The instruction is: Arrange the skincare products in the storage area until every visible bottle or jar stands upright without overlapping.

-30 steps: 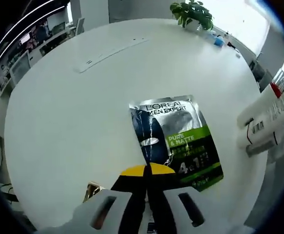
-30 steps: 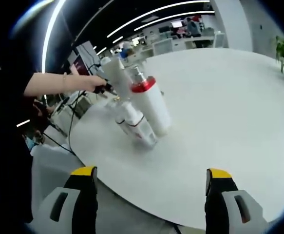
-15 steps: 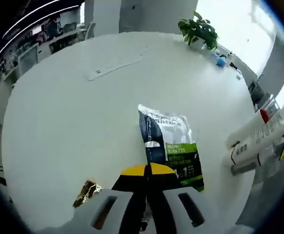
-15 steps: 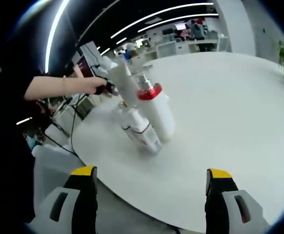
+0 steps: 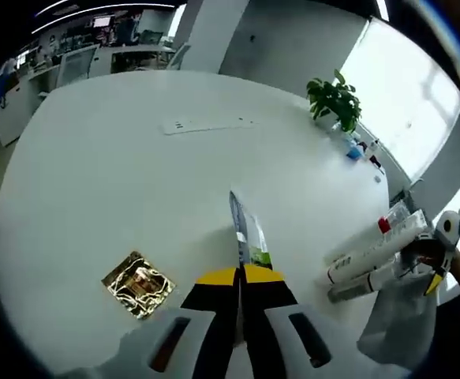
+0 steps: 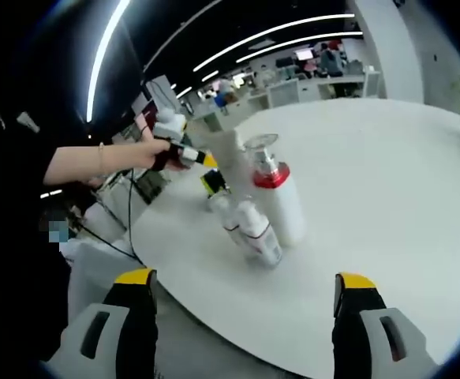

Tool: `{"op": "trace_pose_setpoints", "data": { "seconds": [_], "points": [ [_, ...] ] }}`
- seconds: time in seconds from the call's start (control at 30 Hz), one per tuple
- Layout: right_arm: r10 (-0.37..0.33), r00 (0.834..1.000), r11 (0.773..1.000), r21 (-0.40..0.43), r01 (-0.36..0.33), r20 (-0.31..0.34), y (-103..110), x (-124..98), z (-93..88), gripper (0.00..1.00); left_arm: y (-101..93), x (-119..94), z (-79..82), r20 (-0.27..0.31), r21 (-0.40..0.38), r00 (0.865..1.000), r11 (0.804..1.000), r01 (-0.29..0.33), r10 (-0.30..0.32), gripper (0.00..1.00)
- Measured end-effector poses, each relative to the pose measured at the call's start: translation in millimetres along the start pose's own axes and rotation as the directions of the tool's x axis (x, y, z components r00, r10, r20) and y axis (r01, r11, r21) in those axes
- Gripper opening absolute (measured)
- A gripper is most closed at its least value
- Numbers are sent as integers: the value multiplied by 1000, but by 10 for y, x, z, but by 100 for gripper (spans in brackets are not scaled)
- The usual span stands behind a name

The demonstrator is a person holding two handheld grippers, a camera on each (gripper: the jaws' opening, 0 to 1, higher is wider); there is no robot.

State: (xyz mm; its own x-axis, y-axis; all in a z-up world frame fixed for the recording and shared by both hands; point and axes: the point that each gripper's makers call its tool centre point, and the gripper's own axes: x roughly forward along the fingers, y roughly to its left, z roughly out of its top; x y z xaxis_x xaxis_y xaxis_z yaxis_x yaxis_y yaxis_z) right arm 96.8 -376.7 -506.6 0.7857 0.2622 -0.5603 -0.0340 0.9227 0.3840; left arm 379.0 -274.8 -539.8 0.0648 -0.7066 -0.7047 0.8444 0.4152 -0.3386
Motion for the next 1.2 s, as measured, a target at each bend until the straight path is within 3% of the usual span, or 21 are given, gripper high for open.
{"op": "trace_pose_setpoints", "data": {
  "seconds": [0.2, 0.3, 0.57, 0.7, 0.83, 0.9, 0.97, 1.2],
  "points": [
    [8, 1000, 1000, -11, -8, 14, 86, -43, 13, 98, -50, -146, 18, 52, -45, 999, 999, -9, 11, 1],
    [17, 1000, 1000, -15, -16, 21, 151, -86, 23, 98, -182, -239, -86, 57, -52, 998, 999, -9, 12, 1],
    [53, 998, 998, -35, -51, 46, 361, -152, 73, 98, -262, -330, -39, 112, -136, 994, 990, 21, -6, 1],
    [109, 994, 992, -68, -109, 4, 568, -126, 30, 97, -281, -446, -52, 148, -175, 989, 983, 48, -22, 1],
    [198, 980, 978, -69, -197, 4, 865, -82, 56, 97, -452, -622, -172, 172, -201, 985, 978, 52, -17, 1],
    [242, 970, 970, -44, -241, 20, 985, -50, 96, 97, -461, -630, -146, 194, -219, 981, 973, 66, -23, 1],
    [294, 955, 956, -17, -293, 33, 1120, -12, 135, 97, -457, -696, -140, 209, -229, 978, 971, 73, -24, 1],
    [423, 906, 904, 58, -424, 27, 1502, 199, 171, 96, -726, -984, -172, 255, -237, 967, 968, 88, -25, 1]
  ]
}}
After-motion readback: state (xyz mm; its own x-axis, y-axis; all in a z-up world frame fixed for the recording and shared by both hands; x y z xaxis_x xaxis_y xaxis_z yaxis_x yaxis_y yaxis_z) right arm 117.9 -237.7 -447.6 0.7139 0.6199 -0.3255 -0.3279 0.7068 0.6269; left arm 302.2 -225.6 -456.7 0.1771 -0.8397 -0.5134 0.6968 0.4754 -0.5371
